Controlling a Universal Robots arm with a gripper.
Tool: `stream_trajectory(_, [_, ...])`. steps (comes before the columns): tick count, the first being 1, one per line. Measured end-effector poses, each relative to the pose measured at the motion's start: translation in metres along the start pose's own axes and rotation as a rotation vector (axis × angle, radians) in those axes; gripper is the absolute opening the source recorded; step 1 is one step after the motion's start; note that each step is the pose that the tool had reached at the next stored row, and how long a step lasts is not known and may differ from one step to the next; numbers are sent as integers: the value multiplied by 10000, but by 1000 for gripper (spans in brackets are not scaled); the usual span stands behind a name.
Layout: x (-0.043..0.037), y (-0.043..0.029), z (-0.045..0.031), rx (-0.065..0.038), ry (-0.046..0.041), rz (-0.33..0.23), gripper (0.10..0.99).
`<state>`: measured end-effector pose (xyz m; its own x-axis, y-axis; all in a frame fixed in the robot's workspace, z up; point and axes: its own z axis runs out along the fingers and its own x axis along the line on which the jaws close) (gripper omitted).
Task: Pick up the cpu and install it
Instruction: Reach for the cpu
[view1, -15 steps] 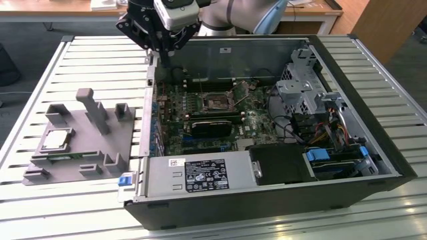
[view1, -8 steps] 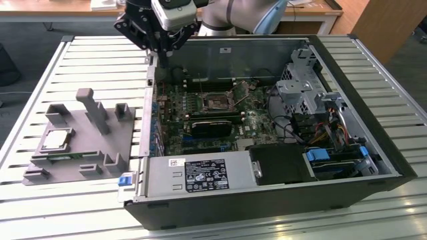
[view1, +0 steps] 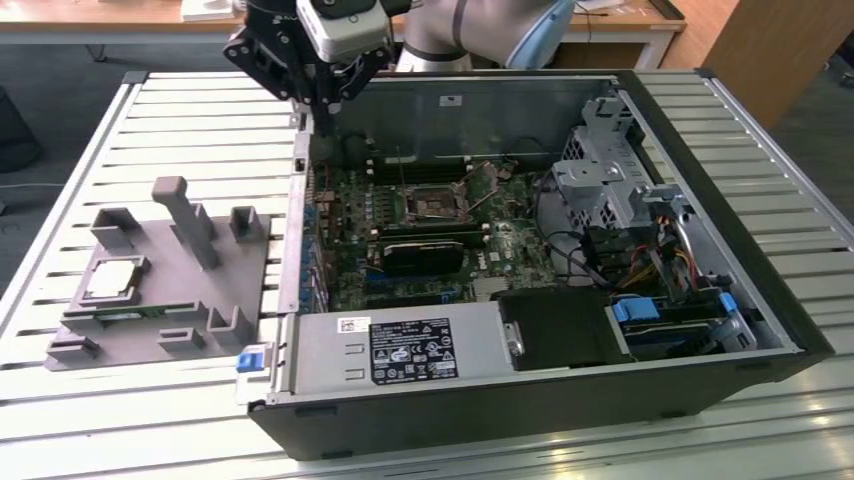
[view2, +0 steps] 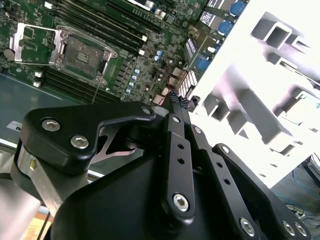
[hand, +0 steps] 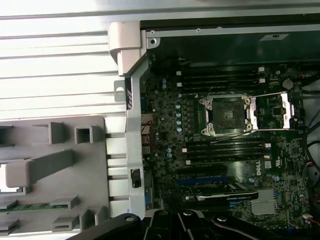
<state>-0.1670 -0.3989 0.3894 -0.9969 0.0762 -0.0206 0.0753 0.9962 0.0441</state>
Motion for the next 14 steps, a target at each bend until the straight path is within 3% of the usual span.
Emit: stream_trajectory(14, [62, -5, 5, 1, 4, 0, 106])
